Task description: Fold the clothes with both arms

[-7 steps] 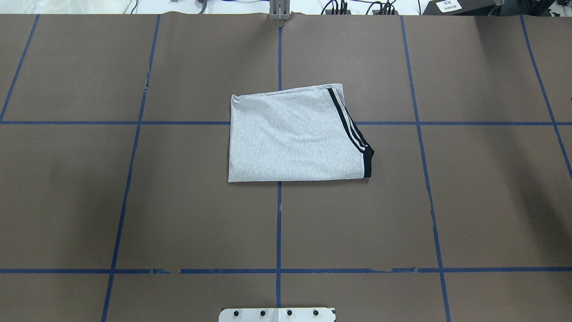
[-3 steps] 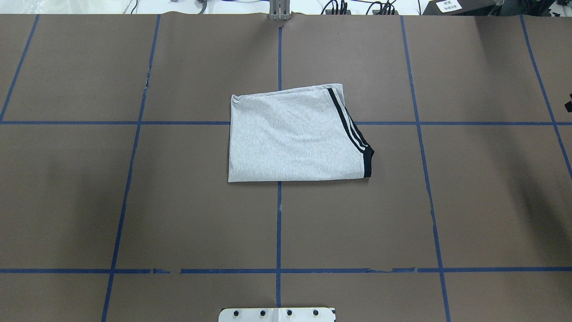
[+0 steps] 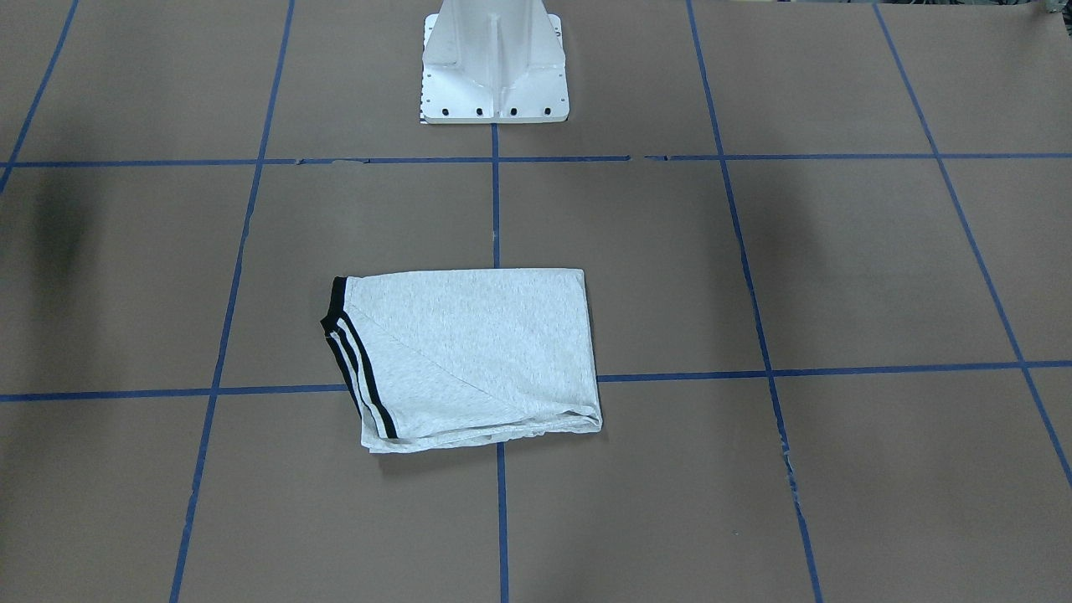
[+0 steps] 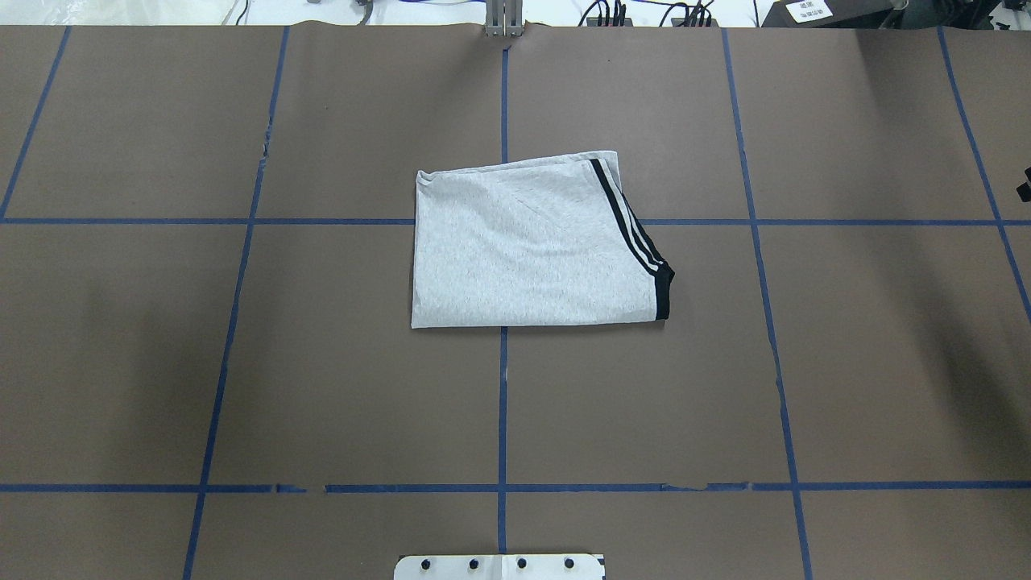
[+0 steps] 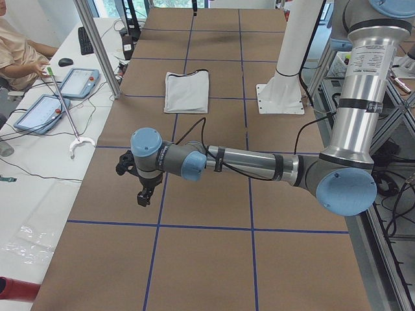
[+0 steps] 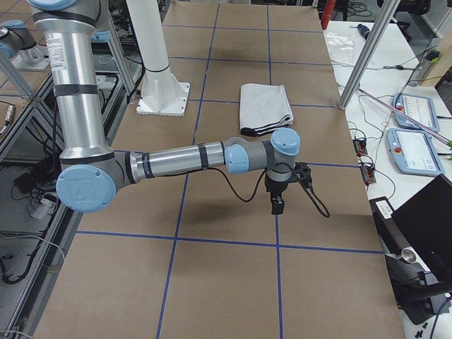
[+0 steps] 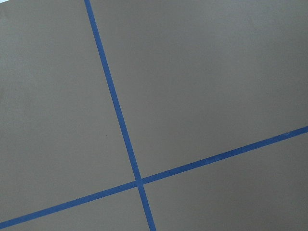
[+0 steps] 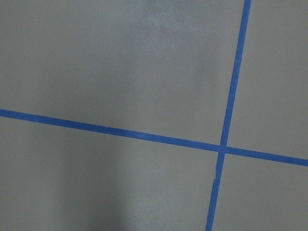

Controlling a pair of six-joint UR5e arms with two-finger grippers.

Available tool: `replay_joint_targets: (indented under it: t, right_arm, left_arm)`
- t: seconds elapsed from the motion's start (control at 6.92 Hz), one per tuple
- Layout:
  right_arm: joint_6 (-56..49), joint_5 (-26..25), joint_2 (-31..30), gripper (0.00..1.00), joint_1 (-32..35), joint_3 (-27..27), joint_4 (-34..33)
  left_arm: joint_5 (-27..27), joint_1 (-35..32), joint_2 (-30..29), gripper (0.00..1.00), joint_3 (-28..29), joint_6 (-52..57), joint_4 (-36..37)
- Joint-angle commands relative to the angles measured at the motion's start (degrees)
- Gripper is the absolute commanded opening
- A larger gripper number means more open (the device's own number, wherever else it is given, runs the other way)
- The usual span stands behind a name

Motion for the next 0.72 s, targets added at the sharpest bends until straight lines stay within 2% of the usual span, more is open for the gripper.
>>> replay_joint_targets:
  t: [0.0,0.58]
  right_arm:
    - [0.1,0.3,0.0,1.0,-0.1,-0.1,0.2]
    - [-0.1,0.6,0.0,1.0,-0.1,0.5,0.5]
  left_arm:
    - [0.1,0.1,0.0,1.0,-0.1,0.0,-0.1]
    - [-0.5,0.2,-0.7,1.0,-0.9,0.1,-0.4]
